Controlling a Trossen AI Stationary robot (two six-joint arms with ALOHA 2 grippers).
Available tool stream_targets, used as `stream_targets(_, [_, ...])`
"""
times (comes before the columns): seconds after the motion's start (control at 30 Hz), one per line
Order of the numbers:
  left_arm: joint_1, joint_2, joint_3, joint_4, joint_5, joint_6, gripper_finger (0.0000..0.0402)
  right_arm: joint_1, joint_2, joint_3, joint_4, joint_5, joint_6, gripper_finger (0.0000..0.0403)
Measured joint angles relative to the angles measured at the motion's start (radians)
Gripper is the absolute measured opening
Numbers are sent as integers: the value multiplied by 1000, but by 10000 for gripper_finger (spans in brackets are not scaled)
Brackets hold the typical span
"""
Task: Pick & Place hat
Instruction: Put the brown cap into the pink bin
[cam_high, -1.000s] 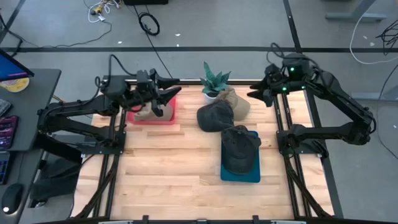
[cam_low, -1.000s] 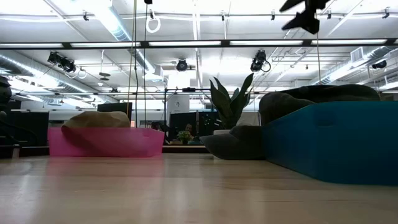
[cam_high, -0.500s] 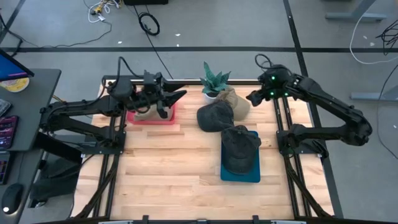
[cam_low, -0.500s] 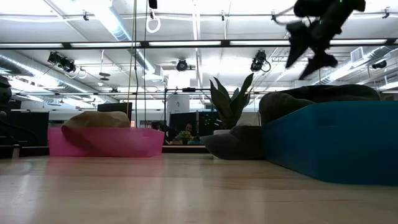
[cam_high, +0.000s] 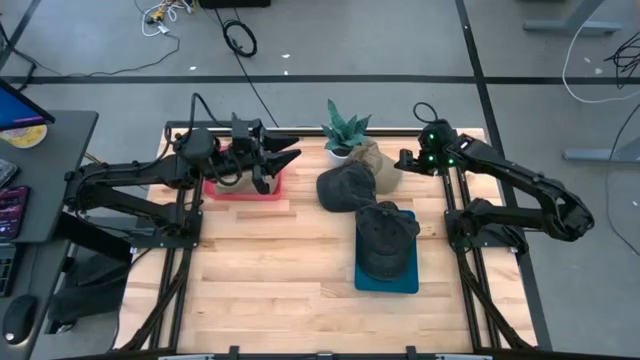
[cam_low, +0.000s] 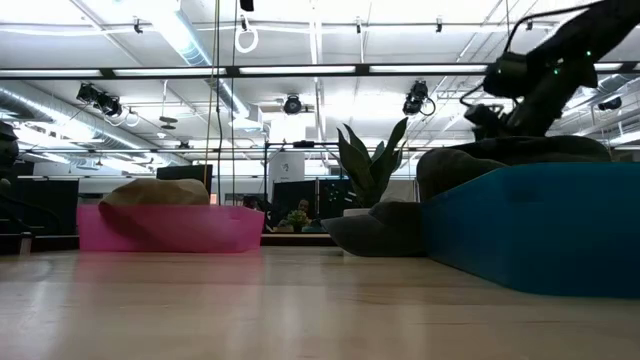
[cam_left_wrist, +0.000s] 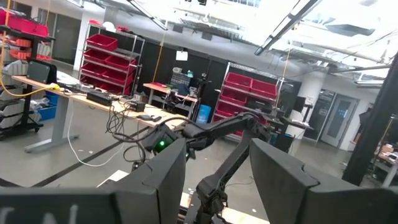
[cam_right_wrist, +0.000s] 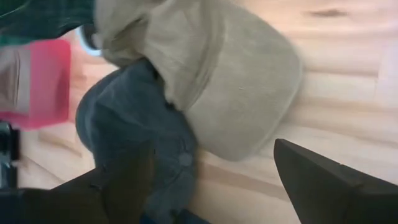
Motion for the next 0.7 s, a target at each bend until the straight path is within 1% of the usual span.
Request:
stream_targets(0.23, [0,0,0,0,0,2,181,-24,0,-128,114,-6,125,323])
stream_targets(0.37, [0,0,0,-1,0,18,181,-36,0,-206,220,-15,197,324])
stream_targets(0.5, [0,0,0,-1,0,26,181,-48,0,-277,324,-26,247,324])
stream_targets(0.7, [0,0,0,-1,0,26,181,-54,0,-367,425,-30,311,324])
